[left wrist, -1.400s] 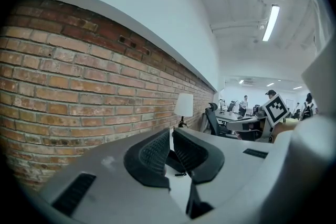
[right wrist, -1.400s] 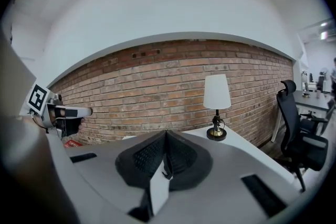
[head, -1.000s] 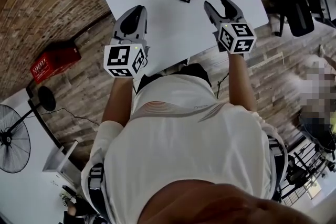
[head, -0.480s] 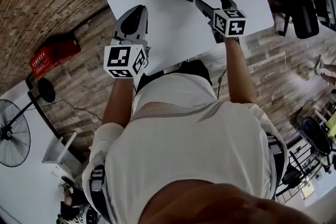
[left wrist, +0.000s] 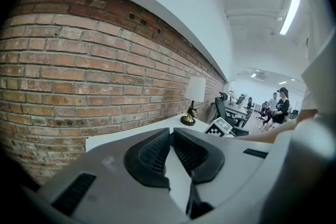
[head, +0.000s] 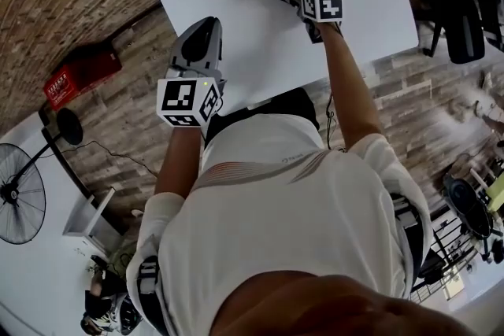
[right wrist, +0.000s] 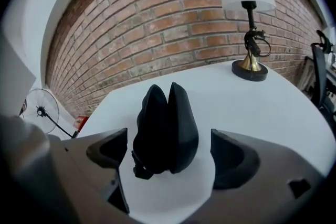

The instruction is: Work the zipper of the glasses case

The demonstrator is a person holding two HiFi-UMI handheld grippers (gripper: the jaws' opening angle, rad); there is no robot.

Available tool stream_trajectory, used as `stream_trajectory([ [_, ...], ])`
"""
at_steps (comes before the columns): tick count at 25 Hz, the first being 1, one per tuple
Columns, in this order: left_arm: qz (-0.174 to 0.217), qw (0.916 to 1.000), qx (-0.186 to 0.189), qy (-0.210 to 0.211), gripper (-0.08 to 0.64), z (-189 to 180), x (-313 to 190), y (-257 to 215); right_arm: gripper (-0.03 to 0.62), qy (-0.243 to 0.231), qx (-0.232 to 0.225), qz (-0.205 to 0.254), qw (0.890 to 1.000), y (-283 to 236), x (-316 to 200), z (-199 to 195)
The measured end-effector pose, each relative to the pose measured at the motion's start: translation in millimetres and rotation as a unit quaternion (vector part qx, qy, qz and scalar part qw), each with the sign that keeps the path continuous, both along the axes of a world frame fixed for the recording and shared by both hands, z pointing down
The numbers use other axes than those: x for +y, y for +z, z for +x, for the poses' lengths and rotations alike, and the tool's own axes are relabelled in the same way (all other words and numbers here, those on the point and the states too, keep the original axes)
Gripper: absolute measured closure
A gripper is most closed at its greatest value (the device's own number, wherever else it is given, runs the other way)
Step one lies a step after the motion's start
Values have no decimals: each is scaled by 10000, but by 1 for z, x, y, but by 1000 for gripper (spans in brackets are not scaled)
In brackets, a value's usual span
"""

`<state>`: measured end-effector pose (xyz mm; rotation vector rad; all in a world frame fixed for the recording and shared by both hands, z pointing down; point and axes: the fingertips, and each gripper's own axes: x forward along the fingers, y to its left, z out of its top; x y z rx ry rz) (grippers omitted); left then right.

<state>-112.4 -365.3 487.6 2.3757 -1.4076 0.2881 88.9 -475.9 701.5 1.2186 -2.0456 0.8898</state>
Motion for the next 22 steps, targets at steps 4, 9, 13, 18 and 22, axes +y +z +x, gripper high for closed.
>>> stream_trajectory([
  [4, -66, 10000, -23, -45, 528, -6, -1, 5, 61, -109, 121, -180, 9997, 15, 1, -9],
  [9, -58, 10000, -12, -36, 528, -7, -1, 6, 128, 38, 398, -98, 9992, 17, 2, -3],
  [13, -5, 10000, 14, -42, 528, -7, -2, 3, 246, 199, 433, 76, 9988, 7, 1, 3],
  [18, 68, 9999, 53, -55, 528, -10, 1, -5, 285, 174, 378, 337, 9986, -10, 5, 3],
  [22, 120, 9998, 139, 43, 528, -10, 5, -14, 288, 136, 119, 554, 9983, -38, 19, 5],
])
